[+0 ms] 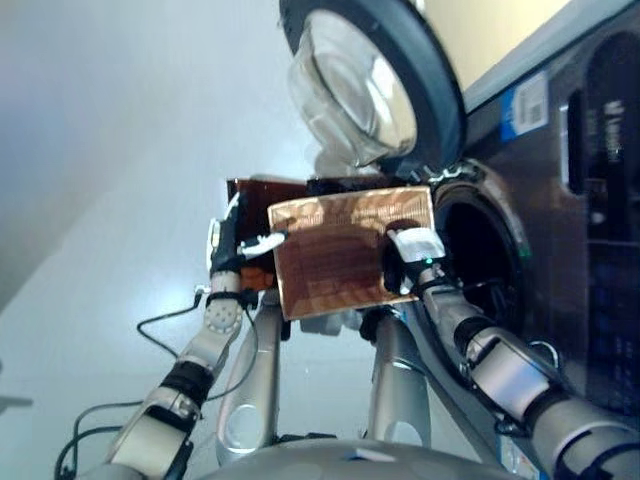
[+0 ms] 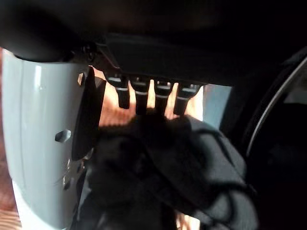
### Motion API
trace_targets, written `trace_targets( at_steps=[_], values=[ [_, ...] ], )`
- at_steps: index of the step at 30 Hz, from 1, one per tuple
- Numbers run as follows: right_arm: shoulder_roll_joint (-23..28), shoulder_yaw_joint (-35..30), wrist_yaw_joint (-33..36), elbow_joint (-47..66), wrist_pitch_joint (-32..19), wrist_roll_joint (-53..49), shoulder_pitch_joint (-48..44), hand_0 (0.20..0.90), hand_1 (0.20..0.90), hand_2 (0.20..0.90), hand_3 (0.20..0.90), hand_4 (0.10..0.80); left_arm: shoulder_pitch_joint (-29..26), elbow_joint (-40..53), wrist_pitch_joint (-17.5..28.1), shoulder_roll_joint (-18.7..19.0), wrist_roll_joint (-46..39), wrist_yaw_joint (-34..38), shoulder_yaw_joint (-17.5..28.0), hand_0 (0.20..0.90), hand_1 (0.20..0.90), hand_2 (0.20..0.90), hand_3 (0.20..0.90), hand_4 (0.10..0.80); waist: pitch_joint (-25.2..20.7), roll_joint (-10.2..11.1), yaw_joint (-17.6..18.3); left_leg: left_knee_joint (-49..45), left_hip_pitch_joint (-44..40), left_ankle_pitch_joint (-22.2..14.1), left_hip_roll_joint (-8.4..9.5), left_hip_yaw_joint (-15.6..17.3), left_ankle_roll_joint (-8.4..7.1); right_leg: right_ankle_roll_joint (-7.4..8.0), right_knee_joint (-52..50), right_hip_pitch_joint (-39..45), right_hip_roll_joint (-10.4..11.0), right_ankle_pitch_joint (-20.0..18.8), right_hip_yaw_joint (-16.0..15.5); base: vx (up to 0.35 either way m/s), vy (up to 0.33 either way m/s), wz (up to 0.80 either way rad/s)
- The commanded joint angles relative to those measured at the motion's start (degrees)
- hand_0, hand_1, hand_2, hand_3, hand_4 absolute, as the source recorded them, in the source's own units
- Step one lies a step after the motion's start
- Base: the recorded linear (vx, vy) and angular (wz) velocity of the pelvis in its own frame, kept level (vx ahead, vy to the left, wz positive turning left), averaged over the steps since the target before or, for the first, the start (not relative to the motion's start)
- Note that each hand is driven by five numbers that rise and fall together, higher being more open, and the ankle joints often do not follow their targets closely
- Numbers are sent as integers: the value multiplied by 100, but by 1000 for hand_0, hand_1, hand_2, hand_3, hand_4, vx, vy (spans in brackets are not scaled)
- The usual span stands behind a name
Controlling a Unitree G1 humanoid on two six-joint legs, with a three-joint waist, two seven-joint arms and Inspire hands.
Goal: Pick up the clothes and place them into the washing machine
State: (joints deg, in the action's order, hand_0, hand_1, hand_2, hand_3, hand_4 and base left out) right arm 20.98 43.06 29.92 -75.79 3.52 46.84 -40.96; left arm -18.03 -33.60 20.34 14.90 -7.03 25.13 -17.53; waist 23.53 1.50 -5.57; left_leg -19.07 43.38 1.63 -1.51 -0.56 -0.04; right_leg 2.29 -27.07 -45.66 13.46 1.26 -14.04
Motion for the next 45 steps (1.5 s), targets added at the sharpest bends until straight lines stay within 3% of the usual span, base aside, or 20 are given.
trace_targets(
  at_steps=[1,10,17,18,19,20,27,34,45],
  values=[
    [608,74,231,-47,233,-29,-153,900,900,900,900,800,124,1028,390,109,232,223,223,900,900,900,900,800,-434,-211,-32,-410,627,-103,-216,-202,-548,84,-449,-314,-146,257,-33,-32,-36,0],
    [788,-22,304,-269,467,208,27,900,900,900,900,800,432,1271,364,101,313,127,413,900,900,900,900,800,-555,-248,2,-737,1127,-177,-280,-308,-569,2,-974,-803,-151,480,-91,-16,-34,2],
    [788,124,220,-668,734,665,163,900,900,900,900,800,593,1304,342,71,293,69,487,900,900,900,900,800,-666,-366,-66,-624,1502,26,-362,-484,-620,-46,-1148,-1226,-227,525,-206,-30,-56,6],
    [786,132,231,-675,744,687,175,760,760,760,760,700,605,1290,335,65,292,63,484,900,900,900,900,800,-672,-373,-71,-612,1516,33,-367,-496,-615,-44,-1174,-1264,-226,539,-204,-3,-32,4],
    [782,125,230,-691,761,701,184,505,505,505,505,518,617,1276,328,63,288,56,482,900,900,900,900,800,-673,-373,-72,-618,1541,36,-362,-509,-606,-47,-1207,-1291,-234,548,-199,4,-27,3],
    [776,118,217,-698,761,738,222,200,200,200,200,300,629,1197,319,59,267,47,494,900,900,900,900,800,-678,-376,-77,-634,1569,37,-363,-526,-596,-52,-1242,-1326,-232,565,-200,0,0,0],
    [863,56,203,-725,784,820,370,200,200,200,200,300,710,1146,337,68,278,-24,463,900,900,900,900,800,-734,-401,-90,-618,1530,28,-308,-547,-576,-51,-1321,-1340,-163,626,-189,17,-1,3],
    [919,-49,208,-707,791,817,480,200,200,200,200,300,772,1108,364,78,275,-33,479,900,900,900,900,800,-825,-466,-138,80,997,222,-279,-367,-566,12,-814,-1004,-154,440,-116,24,30,0],
    [946,-539,233,-630,806,478,665,200,200,200,200,300,904,859,390,-47,194,-57,435,900,900,900,900,800,-831,-870,-181,894,-112,367,-79,45,-464,182,153,-172,-71,-12,233,36,90,-9]
  ],
)
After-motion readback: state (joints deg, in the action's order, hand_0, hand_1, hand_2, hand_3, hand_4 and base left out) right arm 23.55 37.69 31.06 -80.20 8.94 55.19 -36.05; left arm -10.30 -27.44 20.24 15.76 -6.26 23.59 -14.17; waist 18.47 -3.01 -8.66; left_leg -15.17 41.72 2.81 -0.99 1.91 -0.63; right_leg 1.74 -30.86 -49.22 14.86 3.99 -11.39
